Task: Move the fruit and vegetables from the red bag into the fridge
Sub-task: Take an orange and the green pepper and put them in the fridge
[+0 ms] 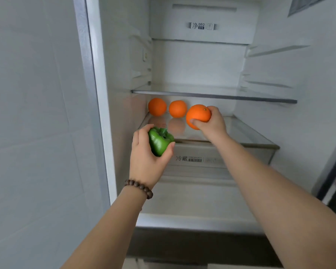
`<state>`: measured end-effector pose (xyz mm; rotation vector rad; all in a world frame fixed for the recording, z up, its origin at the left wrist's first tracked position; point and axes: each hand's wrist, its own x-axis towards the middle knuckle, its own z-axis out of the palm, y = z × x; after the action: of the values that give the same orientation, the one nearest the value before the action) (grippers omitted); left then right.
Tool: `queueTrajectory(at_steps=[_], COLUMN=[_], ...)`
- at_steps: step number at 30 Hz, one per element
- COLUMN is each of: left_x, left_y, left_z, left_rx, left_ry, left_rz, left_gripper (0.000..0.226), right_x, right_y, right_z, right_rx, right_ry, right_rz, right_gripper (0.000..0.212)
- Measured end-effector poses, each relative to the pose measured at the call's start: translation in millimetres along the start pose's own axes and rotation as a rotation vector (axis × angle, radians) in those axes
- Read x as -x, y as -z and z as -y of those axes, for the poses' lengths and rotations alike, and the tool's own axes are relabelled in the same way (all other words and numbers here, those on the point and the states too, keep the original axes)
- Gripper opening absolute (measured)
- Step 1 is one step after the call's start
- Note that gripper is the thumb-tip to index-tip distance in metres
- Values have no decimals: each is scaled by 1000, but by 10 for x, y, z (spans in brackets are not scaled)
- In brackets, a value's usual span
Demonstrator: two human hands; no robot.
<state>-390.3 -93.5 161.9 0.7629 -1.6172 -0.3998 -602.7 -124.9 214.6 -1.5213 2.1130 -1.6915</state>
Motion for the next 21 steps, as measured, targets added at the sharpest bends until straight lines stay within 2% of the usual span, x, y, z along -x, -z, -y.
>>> queueTrajectory(at_steps=[7,10,16,21], left_x=[-248,-263,-285,-262], left_y=[-56,-57,-70,-74], left_z=[176,215,246,256], left_rx=[-18,-7,37,22], left_ry=[-67,-87,-82,-79], left_rz=[-62,-57,-73,-70], left_gripper=[60,61,63,66], right_x=[-958,-1131,-1206,-1108], right_y=[-196,-277,-355,-286], right_z=[-226,-252,-311,-267], right_rx=[170,132,66,16], right_ry=[-86,-121,-122,-119], right_rz=[216,224,233,249], right_gripper=[70,71,57,75])
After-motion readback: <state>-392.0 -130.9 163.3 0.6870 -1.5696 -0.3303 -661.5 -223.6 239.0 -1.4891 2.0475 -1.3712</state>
